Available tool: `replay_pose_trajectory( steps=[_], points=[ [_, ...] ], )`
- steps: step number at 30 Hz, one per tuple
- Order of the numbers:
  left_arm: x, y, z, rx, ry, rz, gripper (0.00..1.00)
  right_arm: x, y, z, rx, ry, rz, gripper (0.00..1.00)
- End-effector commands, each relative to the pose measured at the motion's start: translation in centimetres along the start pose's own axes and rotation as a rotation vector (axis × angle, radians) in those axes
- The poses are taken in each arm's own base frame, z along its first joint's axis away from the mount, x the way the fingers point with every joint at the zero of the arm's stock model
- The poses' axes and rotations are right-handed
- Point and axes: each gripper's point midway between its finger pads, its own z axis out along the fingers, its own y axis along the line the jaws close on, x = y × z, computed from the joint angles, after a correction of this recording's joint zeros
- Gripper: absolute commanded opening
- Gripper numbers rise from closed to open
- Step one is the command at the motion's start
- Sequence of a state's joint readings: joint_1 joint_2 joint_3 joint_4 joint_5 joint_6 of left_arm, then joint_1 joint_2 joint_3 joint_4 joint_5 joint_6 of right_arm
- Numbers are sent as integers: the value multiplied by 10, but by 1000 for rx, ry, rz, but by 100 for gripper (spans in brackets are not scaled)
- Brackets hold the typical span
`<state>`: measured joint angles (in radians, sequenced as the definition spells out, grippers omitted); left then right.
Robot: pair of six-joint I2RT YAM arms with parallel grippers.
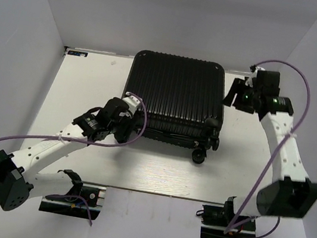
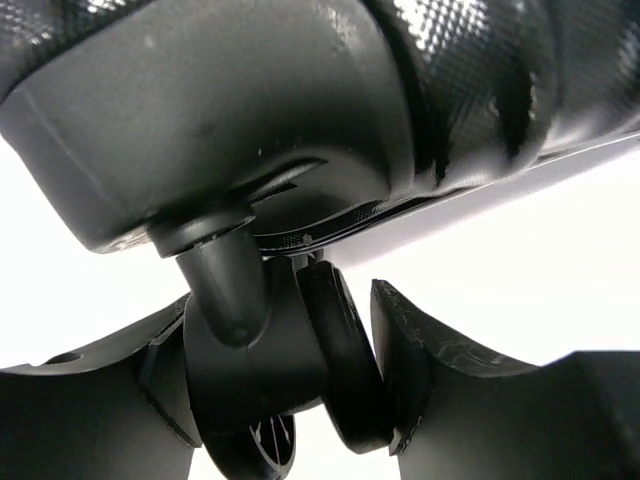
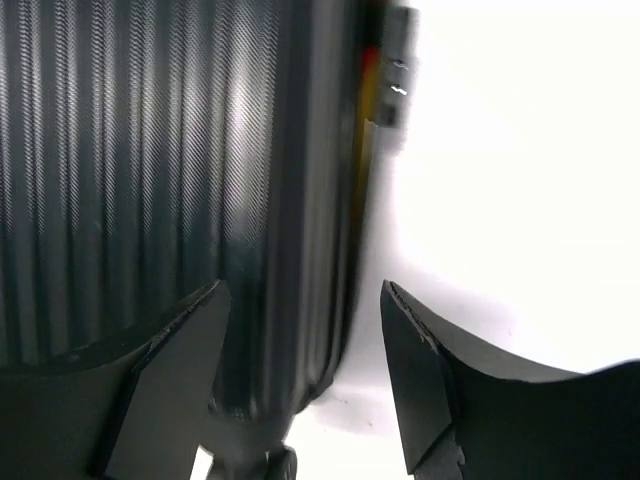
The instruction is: Pack the luggage
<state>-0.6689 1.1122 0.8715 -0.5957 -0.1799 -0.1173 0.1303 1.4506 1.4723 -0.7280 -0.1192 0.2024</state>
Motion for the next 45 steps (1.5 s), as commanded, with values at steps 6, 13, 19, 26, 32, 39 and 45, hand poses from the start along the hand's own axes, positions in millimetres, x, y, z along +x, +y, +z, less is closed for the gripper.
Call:
replay_pose_trajectory(
  steps=[6,13,19,26,32,39,45],
  points=[
    [-31,-14,3,296,-81,124,0,84,-30,-32,146,60,84,66],
    [-25,-2,16,182,-20,-78,0,122,58,-106,-399,-105,-269,50],
    [-3,15,15,49,11,-157,0,154,107,-152,-729,-136,-477,45],
    [0,23,10,-37,24,-211,0,203,123,-120,-769,119,-550,43],
    [16,41,7,-158,54,-242,0,210,99,-54,-391,214,-540,46],
    [24,42,4,-181,37,-308,0,180,50,-8,-10,-70,-363,45],
    [33,42,5,-192,61,-309,0,183,50,13,-26,-229,-328,45]
  ],
)
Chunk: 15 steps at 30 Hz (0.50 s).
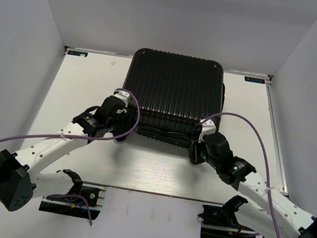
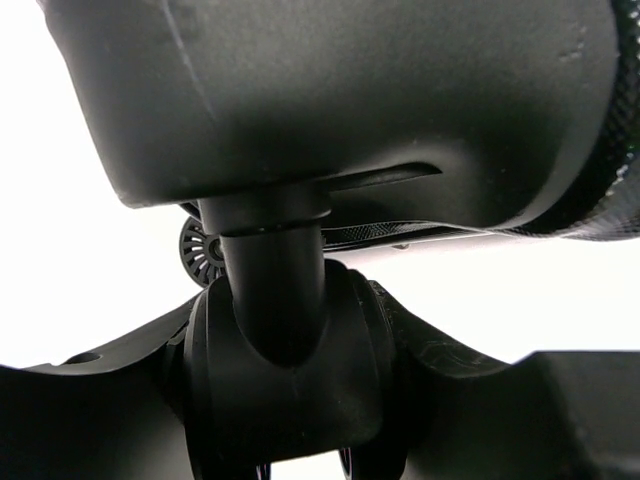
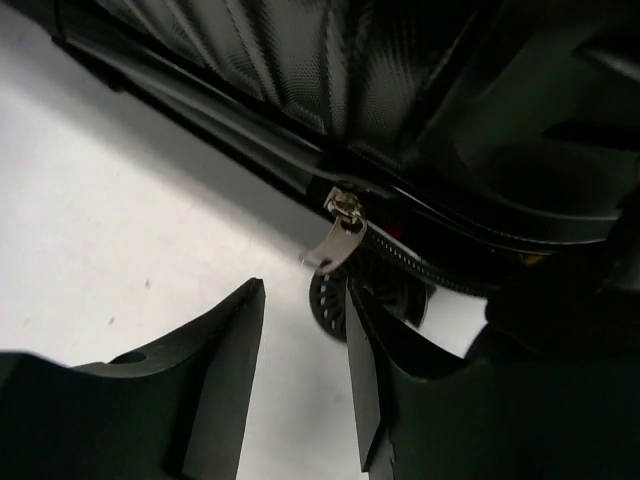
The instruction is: Pack the luggage
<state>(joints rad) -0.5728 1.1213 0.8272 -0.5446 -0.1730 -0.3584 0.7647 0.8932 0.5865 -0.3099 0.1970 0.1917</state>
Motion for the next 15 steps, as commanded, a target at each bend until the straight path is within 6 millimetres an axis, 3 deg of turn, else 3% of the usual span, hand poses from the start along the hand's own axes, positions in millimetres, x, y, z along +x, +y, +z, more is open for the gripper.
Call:
replay_pose_trajectory(
  steps=[1,2,3,11,15],
  points=[
    [20,33,-6,-137,45,-2,0,-19,-34,9,190,-179,82,45],
    [22,30,-5,-125,47,-4,0,-5,-33,14,179,-170,71,45],
    [25,31,-4,-124,54,0,0,-23,-26,14,142,-254,83,46],
    [31,25,2,-92,63,-1,0,-22,-29,24,211,-326,104,52],
    [31,23,1,-85,59,3,0,-28,-46,18,350,-377,167,48]
  ],
)
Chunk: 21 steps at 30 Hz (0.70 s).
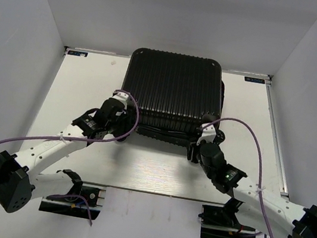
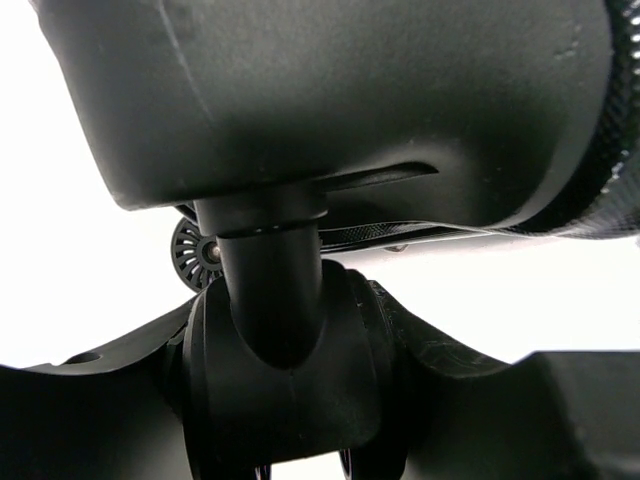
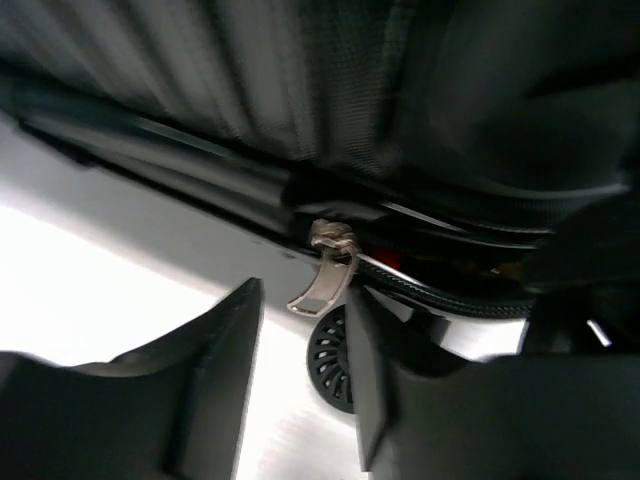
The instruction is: Pack the luggage
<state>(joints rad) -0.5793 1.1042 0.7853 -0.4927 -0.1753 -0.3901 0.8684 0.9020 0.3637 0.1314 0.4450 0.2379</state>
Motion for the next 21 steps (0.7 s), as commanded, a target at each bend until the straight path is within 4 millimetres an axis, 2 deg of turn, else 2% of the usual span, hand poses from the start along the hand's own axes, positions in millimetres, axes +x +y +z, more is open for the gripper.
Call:
replay_pose_trajectory(
  steps=[1,5,8,9,11,13,15,17,18,19,20,21],
  points=[
    [27,26,-4,-96,81,40,0,-30,-48,-2,314,-162,103,44],
    [28,28,-6,-97,75,48,0,-30,-49,-2,344,-217,175,38],
    [29,29,-7,-98,73,48,0,-35,-37,2,294,-268,222,31],
    [31,29,-7,-99,77,52,0,-37,-34,2,286,-273,225,27],
    [30,29,-6,-96,77,56,0,-42,-30,3,266,-285,211,0],
    [30,29,-7,-96,77,63,0,-41,-27,3,268,-256,177,0],
    [25,28,-7,-96,68,68,0,-41,-36,-2,324,-261,186,0],
    [20,29,-7,-104,57,82,0,-24,-48,-7,371,-234,180,0],
    [14,31,-7,-117,51,80,0,-14,-62,-12,438,-227,191,0],
    [12,33,-7,-126,50,79,0,-15,-63,-15,441,-243,215,0],
    [11,36,-7,-146,54,80,0,-7,-76,-19,503,-243,211,0],
    [11,40,-9,-162,69,82,0,-3,-78,-20,510,-239,221,0]
  ],
)
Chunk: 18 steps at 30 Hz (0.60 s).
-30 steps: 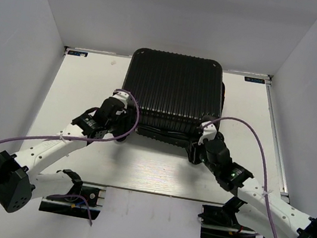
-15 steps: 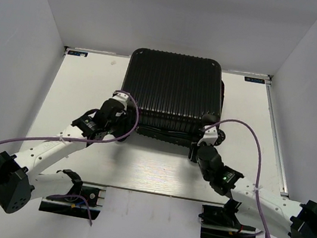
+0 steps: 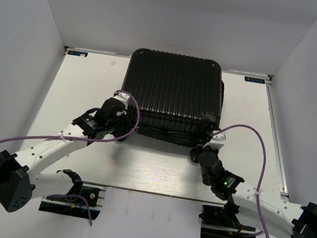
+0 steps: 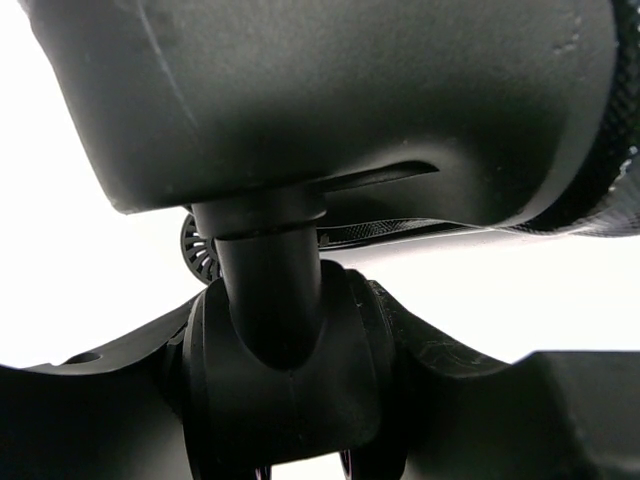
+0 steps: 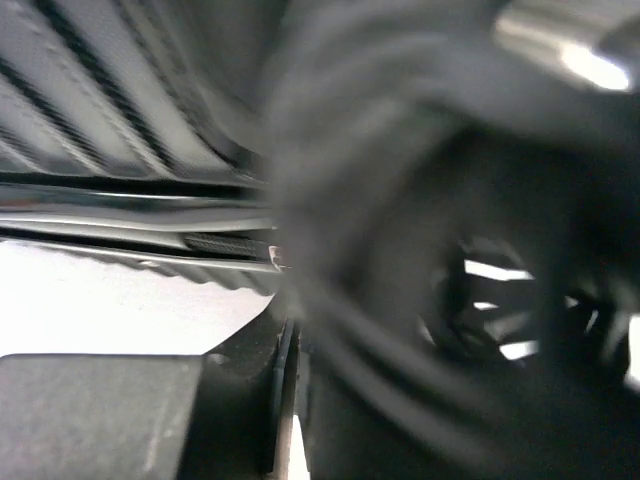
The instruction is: Pack the luggage
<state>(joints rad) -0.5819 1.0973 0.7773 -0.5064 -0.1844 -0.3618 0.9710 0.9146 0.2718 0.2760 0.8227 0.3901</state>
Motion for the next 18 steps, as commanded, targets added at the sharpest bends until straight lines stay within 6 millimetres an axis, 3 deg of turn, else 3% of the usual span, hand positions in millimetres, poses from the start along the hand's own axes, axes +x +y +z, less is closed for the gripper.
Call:
replay_pose_trajectory(
  steps=[1,11,18],
  points=[
    [3,38,-8,-162,61,47,0,-6,-58,-5,273,-104,78,0],
    [-2,56,-4,-170,74,18,0,9,-104,-10,446,-165,125,0],
    [-6,61,3,-167,91,38,0,7,-113,-1,402,-183,171,0]
  ],
)
